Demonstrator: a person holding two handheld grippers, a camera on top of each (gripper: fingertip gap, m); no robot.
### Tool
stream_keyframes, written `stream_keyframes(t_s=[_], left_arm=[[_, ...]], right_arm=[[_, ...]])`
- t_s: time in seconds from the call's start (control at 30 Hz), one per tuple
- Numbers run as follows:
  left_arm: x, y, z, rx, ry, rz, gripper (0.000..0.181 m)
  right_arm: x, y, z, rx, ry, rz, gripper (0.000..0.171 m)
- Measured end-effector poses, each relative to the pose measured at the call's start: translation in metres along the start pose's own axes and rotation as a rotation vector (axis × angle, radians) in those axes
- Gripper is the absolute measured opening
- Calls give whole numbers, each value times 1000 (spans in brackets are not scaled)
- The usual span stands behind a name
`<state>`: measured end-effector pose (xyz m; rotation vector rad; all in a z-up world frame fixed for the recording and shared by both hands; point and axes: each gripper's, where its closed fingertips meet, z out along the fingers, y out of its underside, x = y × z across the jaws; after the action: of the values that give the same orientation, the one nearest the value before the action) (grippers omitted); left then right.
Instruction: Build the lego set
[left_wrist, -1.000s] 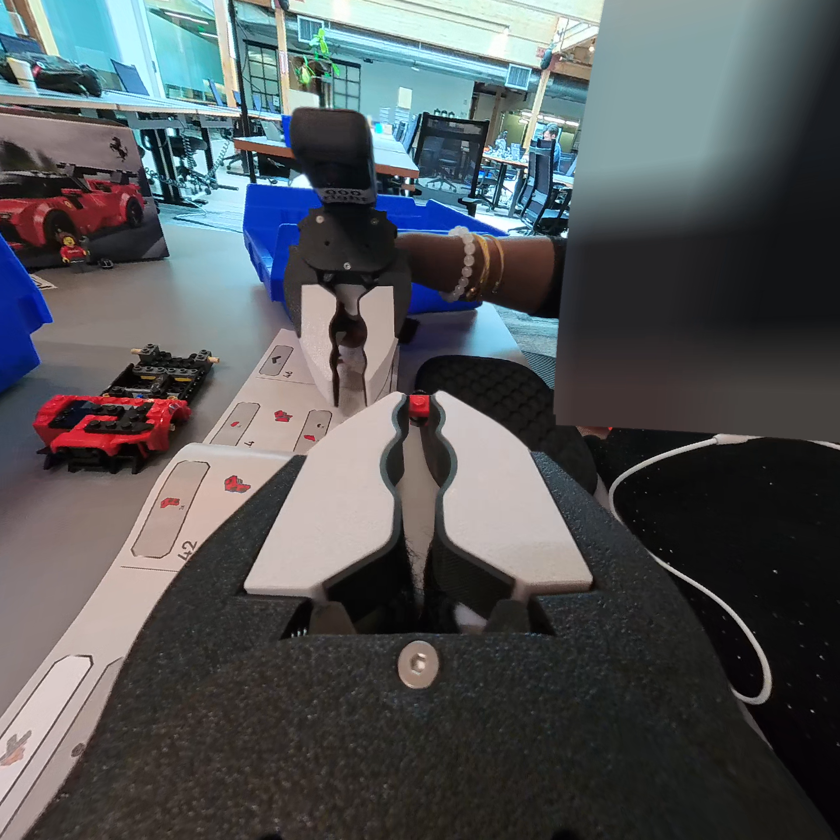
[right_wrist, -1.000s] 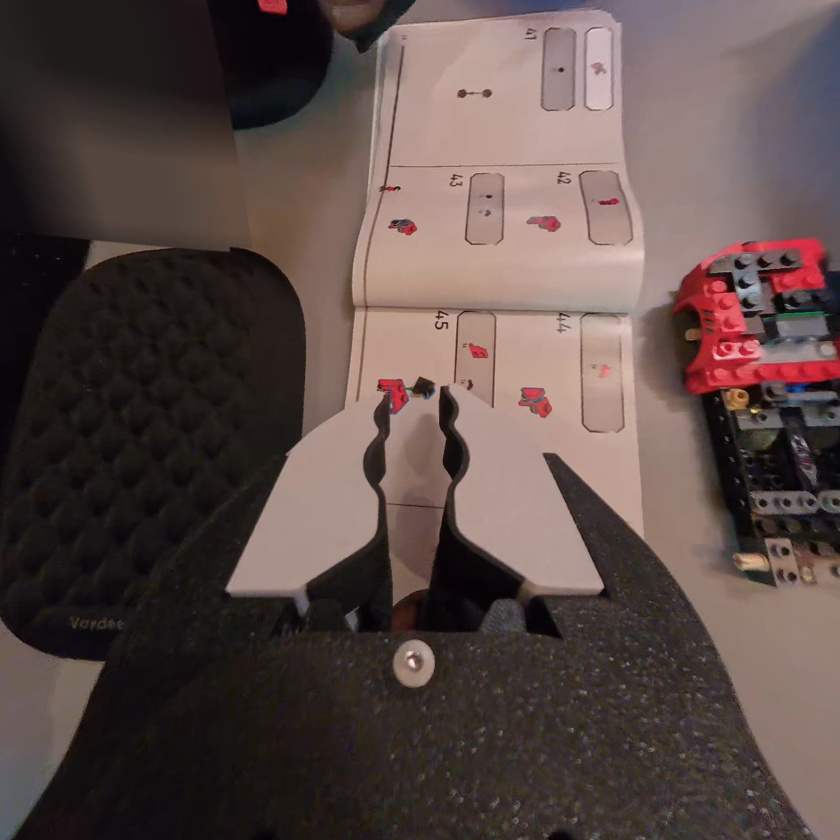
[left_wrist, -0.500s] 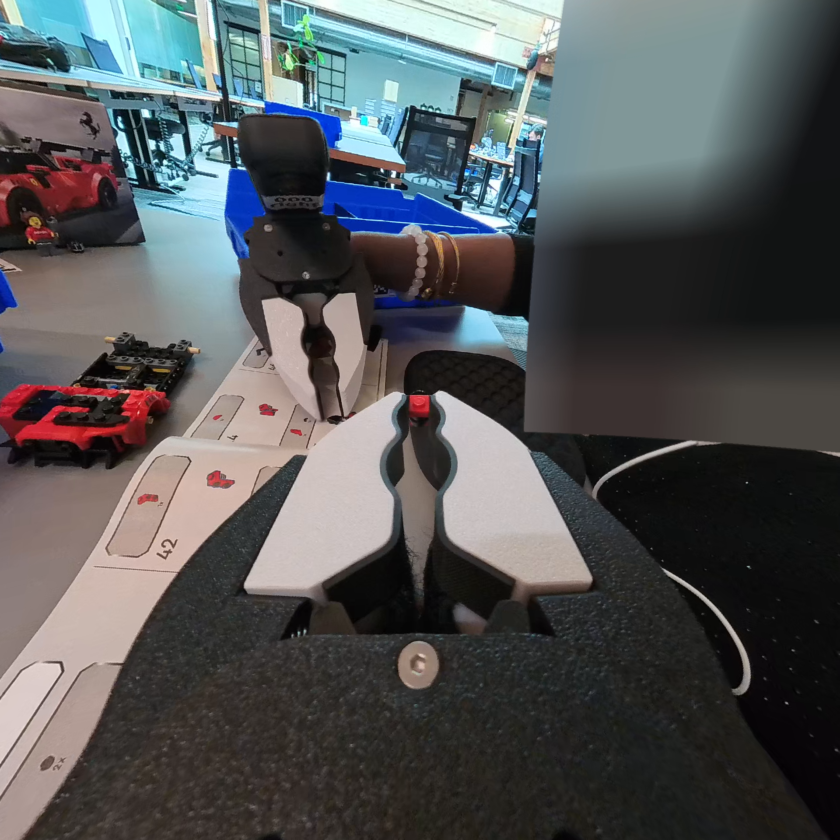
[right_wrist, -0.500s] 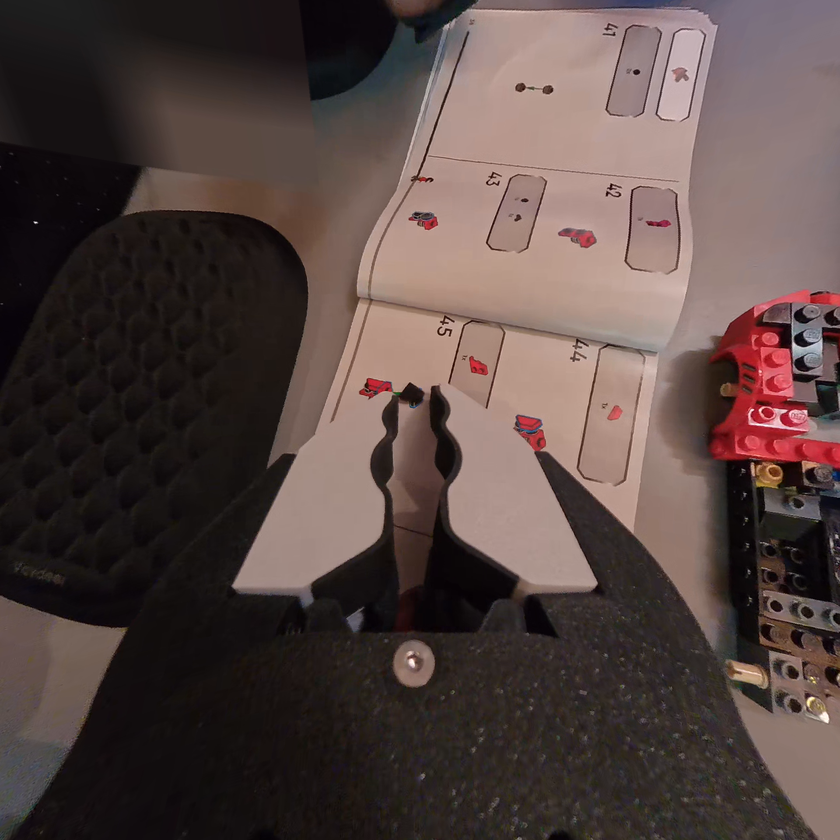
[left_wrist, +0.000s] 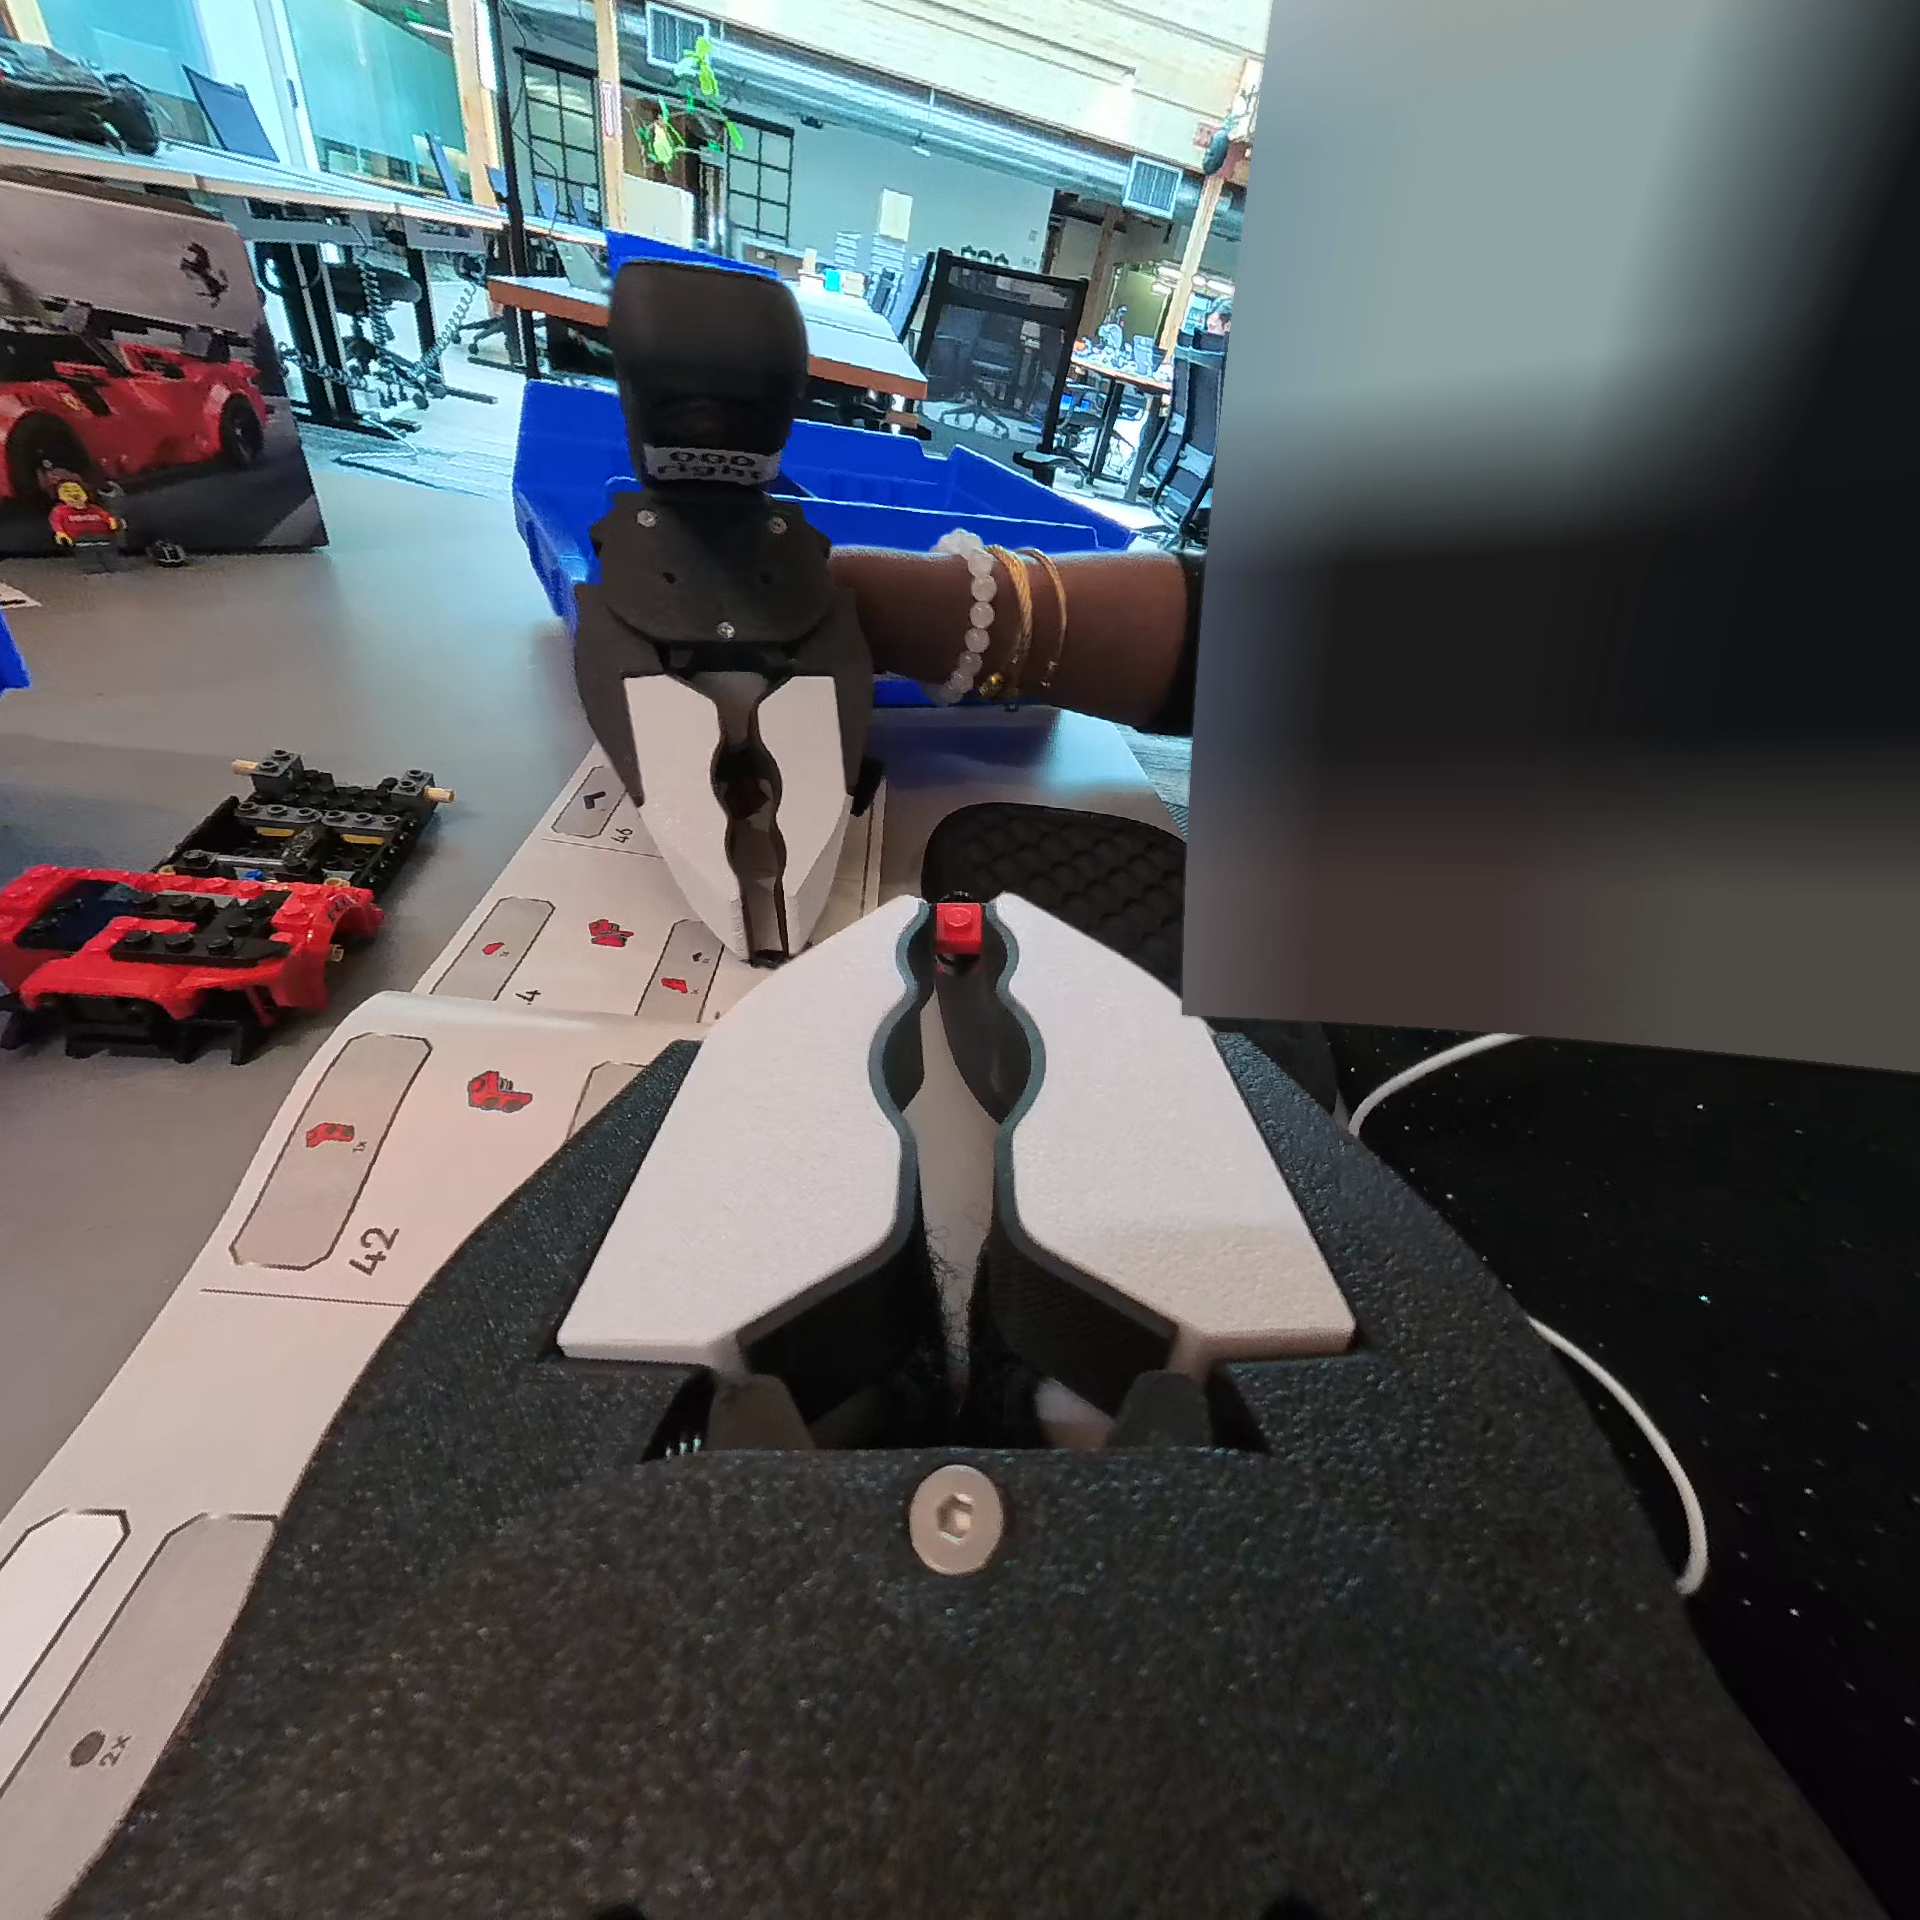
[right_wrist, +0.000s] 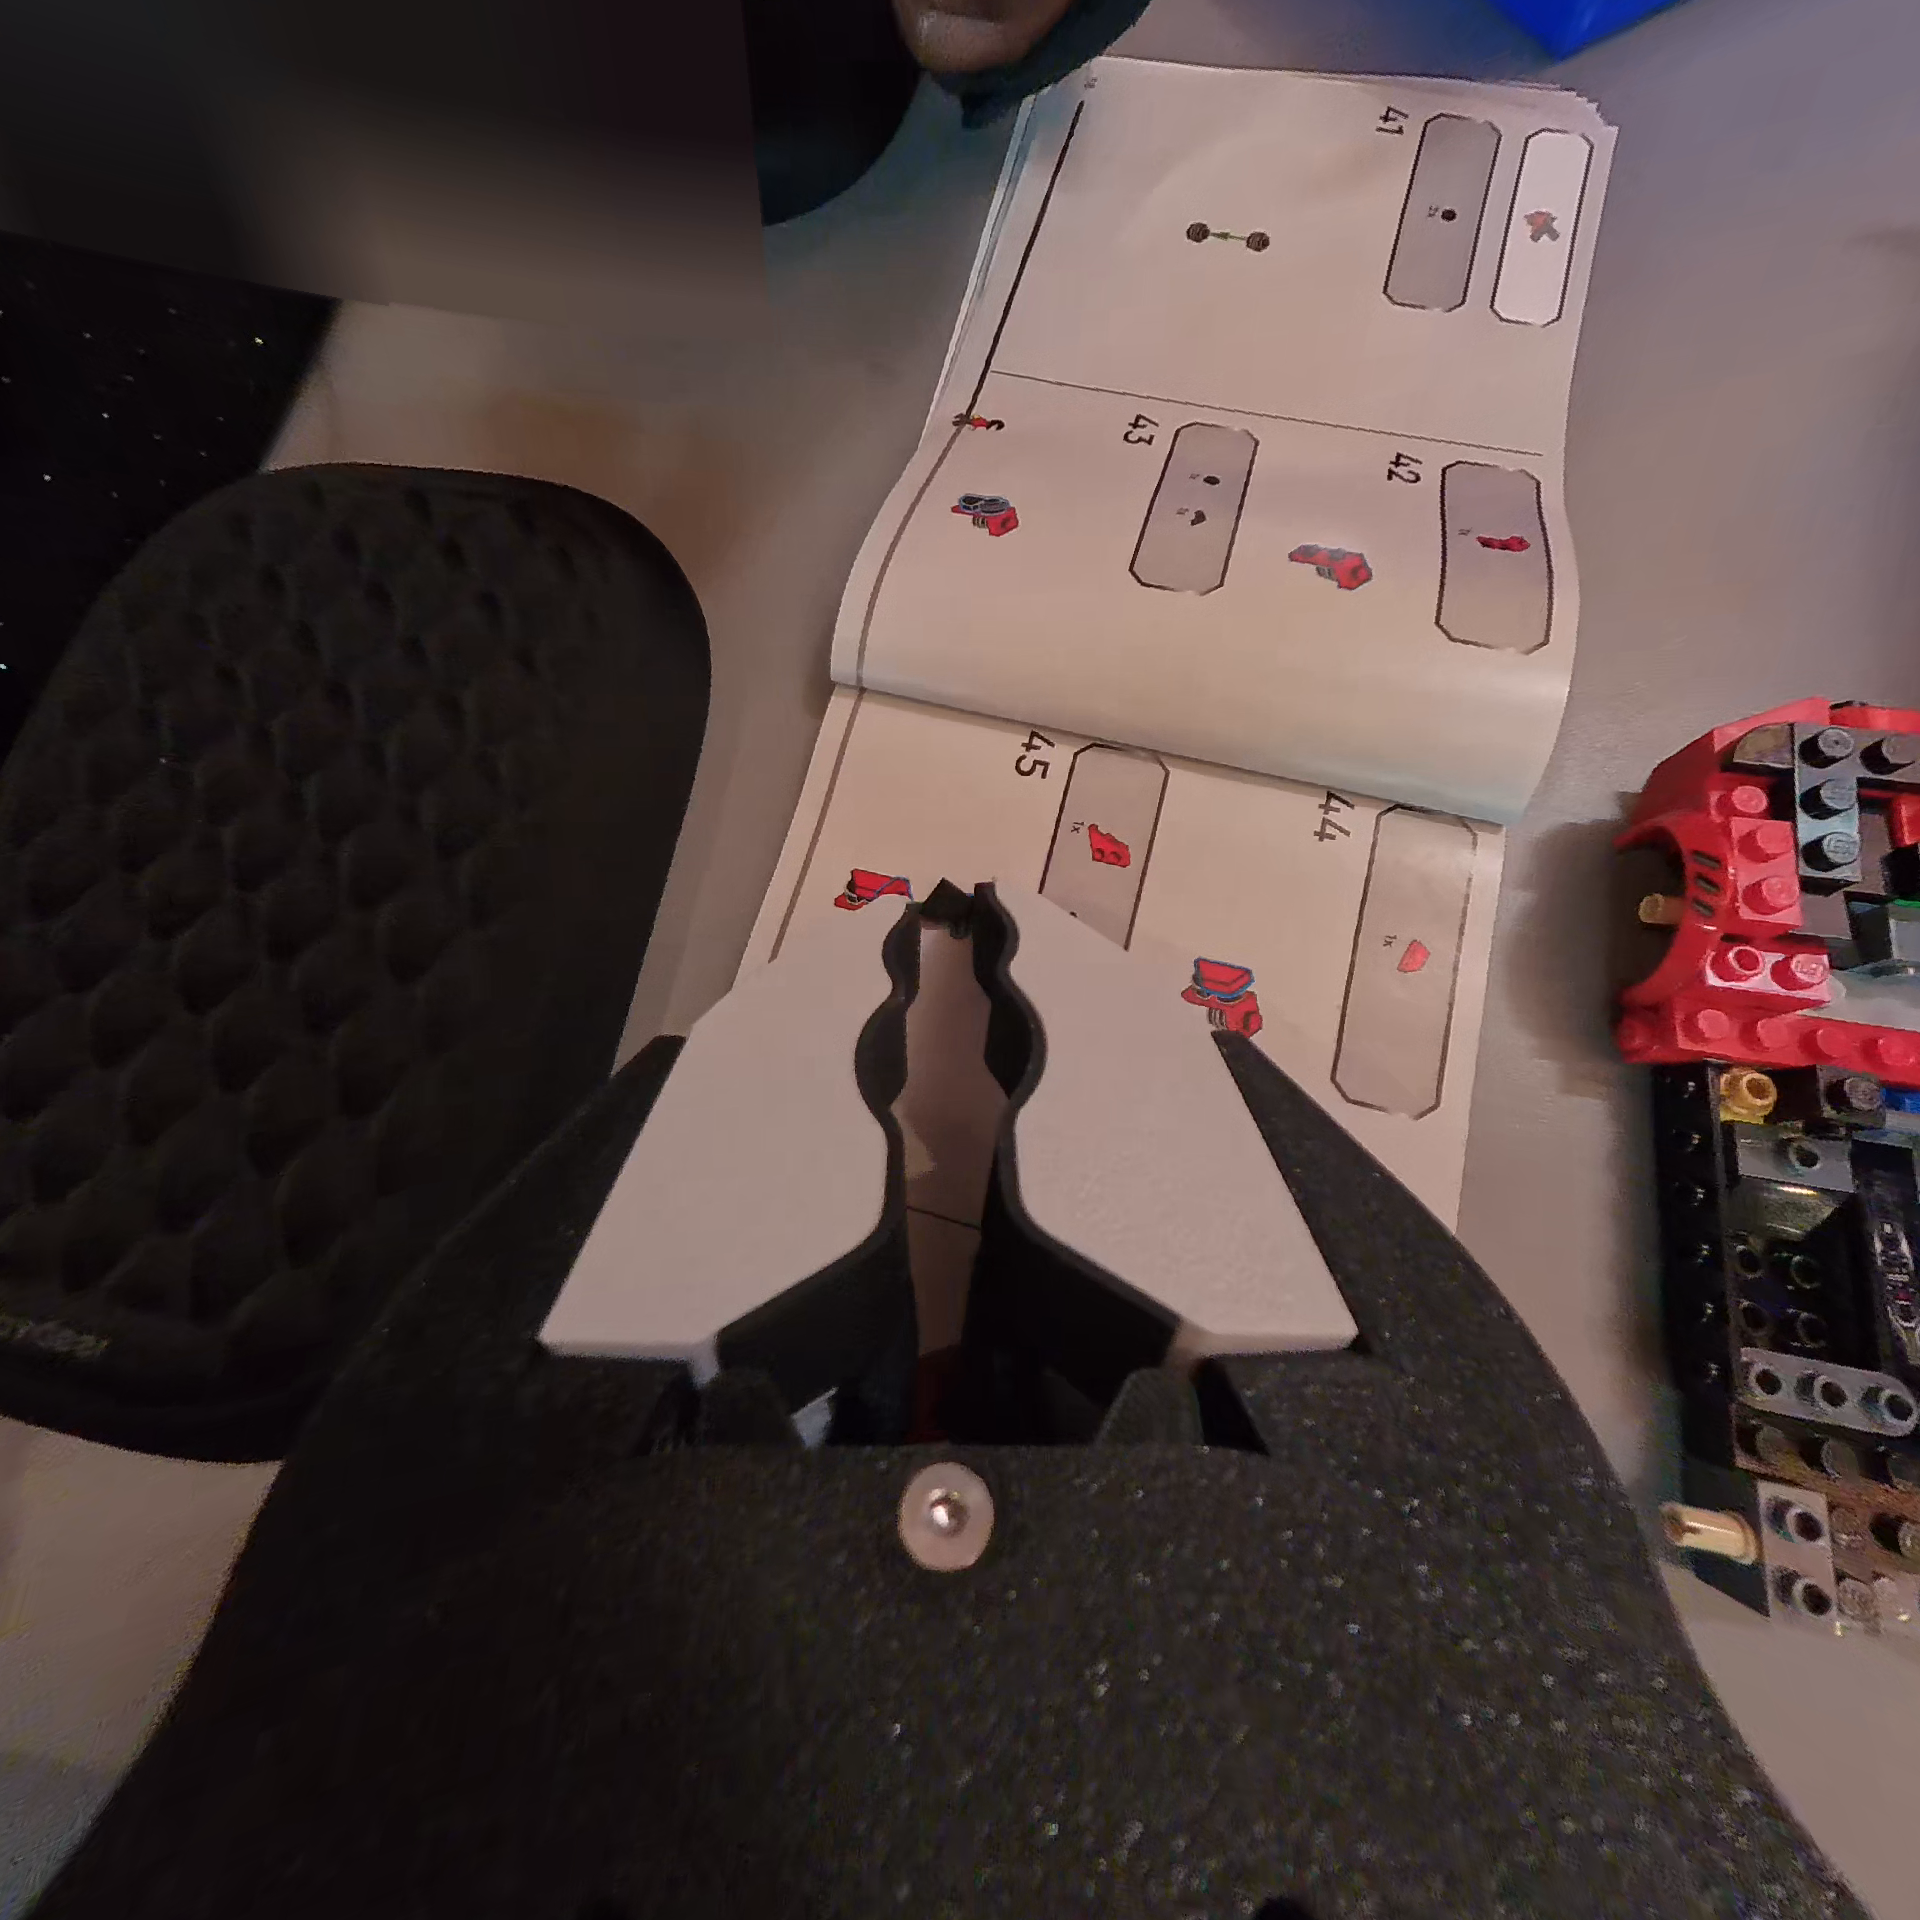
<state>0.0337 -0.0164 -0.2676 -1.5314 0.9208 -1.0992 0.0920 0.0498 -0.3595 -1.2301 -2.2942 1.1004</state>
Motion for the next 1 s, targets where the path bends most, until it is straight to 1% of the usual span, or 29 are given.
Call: stream_keyframes(t_s=[0.07, 0.1, 0.17, 0.2, 0.27, 0.37, 0.5, 0.57, 0.63, 0.73, 0.8, 1.0], left_arm=[[-2, -3, -1, 21, -6, -11, 7], [-3, -5, -2, 37, -12, -22, 7], [-7, -8, -5, 66, -21, -48, 7], [-8, -9, -6, 78, -22, -61, 7], [-9, -10, -8, 89, -23, -77, 6], [-10, -9, -7, 78, -26, -71, 7], [-9, -6, -5, 58, -25, -60, 7], [-9, -5, -5, 52, -26, -57, 7], [-9, -5, -6, 50, -28, -54, 7], [-8, -5, -6, 49, -22, -53, 7], [-7, -5, -5, 45, -16, -52, 7], [-6, -4, -4, 37, -17, -47, 7]], right_arm=[[0, -1, 0, 9, 23, -5, 9], [-1, -2, 0, 18, 32, -8, 1], [-2, -5, -1, 37, 51, -8, 0], [-2, -5, -1, 36, 56, -4, 0], [-2, -2, -2, 7, 70, 5, 8], [-5, -6, -4, 11, 41, 3, 14], [-2, -6, -6, -47, 10, -15, 12], [-5, -5, -3, -78, -24, -3, 11], [-5, -2, 0, -114, -23, -10, 12], [-6, -2, 4, -101, 0, -18, 11], [-8, -2, 4, -86, 5, -14, 8], [-5, -1, 1, -68, 31, -6, 11]])
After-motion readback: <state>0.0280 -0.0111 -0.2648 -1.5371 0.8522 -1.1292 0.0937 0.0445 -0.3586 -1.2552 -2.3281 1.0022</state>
